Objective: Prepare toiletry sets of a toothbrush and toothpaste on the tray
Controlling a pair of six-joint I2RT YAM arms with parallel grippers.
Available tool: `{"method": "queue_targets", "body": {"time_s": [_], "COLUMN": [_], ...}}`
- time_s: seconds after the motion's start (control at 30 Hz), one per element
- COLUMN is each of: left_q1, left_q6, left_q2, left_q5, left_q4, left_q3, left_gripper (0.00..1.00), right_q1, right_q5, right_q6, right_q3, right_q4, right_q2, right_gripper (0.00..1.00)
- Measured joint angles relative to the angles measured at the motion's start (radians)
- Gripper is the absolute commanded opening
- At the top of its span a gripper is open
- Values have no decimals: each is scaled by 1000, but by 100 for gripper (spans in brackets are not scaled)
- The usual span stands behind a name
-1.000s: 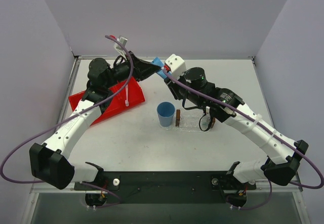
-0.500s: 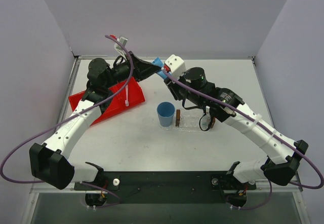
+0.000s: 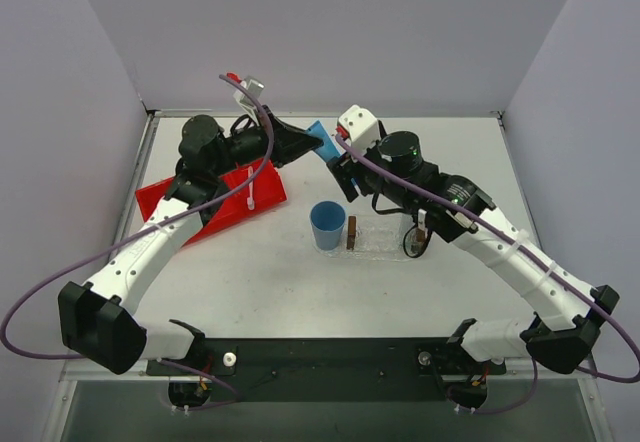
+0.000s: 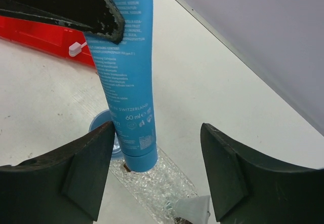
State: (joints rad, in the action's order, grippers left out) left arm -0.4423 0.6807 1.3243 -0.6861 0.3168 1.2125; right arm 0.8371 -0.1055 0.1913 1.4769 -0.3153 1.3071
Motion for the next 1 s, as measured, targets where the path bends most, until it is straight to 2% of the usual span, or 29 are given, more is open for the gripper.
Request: {"method": "queue_targets", "body": {"time_s": [0.23,0.53,0.83,1.0], "left_q1": [-58,-160,-312,-356], "left_q6": [-83,-221,-419,-493], "left_q2": [6,100,196,235], "left_q5": [28,63,182,262], "left_q4": [3,-8,-111,-125], "left_q3": [0,0,15,18], "left_gripper": [0,0,0,0], "right_q1": [-71,-299,-510,-587], "right_q5": [72,159,206,227], "right_q6": [24,31,8,-1], "right_q3": [-67,-142,-212,-229], "right_q4": [-3,-4,-19,-30], "right_q2": [-106,-279,-386,-399], "right_gripper": [67,67,67,67]}}
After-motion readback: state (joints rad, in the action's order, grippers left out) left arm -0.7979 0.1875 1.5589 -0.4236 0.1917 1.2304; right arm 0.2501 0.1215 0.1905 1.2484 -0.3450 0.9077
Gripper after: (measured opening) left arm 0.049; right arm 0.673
